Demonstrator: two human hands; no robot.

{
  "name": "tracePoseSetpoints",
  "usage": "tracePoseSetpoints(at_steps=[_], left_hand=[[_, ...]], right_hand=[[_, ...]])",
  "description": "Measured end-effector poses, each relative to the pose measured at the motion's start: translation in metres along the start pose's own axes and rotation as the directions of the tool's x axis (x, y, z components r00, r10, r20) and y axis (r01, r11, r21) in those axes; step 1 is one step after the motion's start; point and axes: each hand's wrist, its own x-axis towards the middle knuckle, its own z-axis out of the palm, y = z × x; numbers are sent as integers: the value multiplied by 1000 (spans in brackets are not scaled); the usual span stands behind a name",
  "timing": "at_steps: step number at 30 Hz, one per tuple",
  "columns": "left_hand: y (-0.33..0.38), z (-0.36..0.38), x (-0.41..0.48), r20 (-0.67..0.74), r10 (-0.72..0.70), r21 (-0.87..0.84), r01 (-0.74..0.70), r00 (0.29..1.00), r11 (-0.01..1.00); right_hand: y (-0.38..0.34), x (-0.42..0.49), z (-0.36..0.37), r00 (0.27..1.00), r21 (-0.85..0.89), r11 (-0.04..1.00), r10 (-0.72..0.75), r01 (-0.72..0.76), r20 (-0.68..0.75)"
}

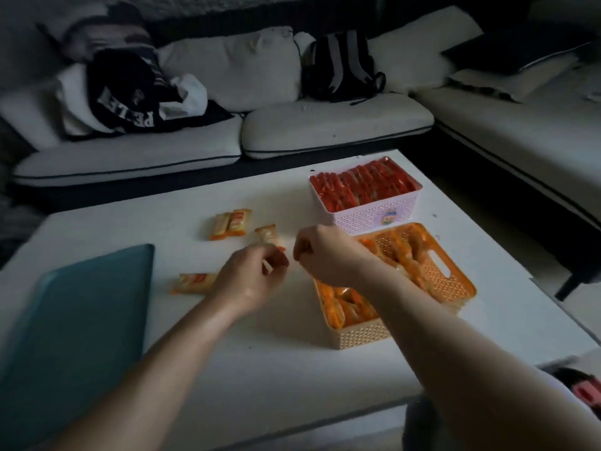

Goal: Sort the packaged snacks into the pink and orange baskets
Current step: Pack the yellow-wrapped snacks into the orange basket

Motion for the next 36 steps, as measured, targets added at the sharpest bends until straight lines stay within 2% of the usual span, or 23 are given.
tracePoseSetpoints(at_steps=[3, 5, 7, 10, 12, 14, 16, 18, 20, 21, 23, 26, 28, 30, 33, 36], left_hand=[[-74, -29, -14, 19, -174, 258, 163, 985, 952], [-118, -41, -18, 86, -250, 405, 195, 964, 893], [-144, -44, -14, 167, -243, 458, 143, 955, 877], [-165, -38, 6, 232, -181, 547, 25, 956, 837], [-174, -32, 23, 260, -201, 583, 12, 944, 812], [-184, -27, 38, 274, -219, 585, 18, 936, 811], [-189, -27, 54, 213, -250, 492, 118, 944, 863], [-193, -33, 77, 70, -336, 221, 314, 939, 923], [-193, -41, 108, -93, -473, -114, 463, 876, 879], [-191, -46, 124, -117, -547, -231, 512, 829, 827], [-186, -46, 153, -85, -626, -304, 578, 775, 757], [-184, -28, 177, 13, -559, -364, 525, 829, 770], [-181, -18, 173, 42, -517, -414, 486, 855, 770], [-176, -15, 164, 44, -526, -493, 476, 849, 728], [-159, -15, 134, 63, -540, -633, 452, 839, 629], [-132, -16, 107, 78, -507, -691, 413, 858, 593]], right_hand=[[-33, 33, 52, 990, 14, 1000, 0, -2, 138], [-42, 56, 78, 976, -12, 998, 66, -65, 206], [-38, 81, 96, 971, -53, 988, 150, -143, 187], [-28, 120, 113, 957, -74, 957, 285, -280, 59], [-20, 148, 123, 935, -124, 929, 353, -349, 13], [-3, 183, 139, 920, -197, 905, 391, -377, 38], [4, 210, 145, 913, -263, 888, 404, -378, 52], [-7, 226, 134, 924, -300, 890, 378, -343, 64], [-26, 240, 122, 934, -358, 875, 357, -326, 22], [-32, 249, 116, 933, -348, 875, 360, -338, -2], [-36, 269, 118, 934, -217, 910, 355, -352, -27], [-43, 281, 130, 948, 35, 948, 314, -316, 56], [-54, 274, 133, 931, 348, 864, 334, -364, 145], [-55, 260, 131, 893, 542, 715, 409, -443, 190], [-50, 225, 121, 884, 681, 572, 375, -458, 279], [-48, 186, 106, 908, 720, 564, 341, -405, 244]])
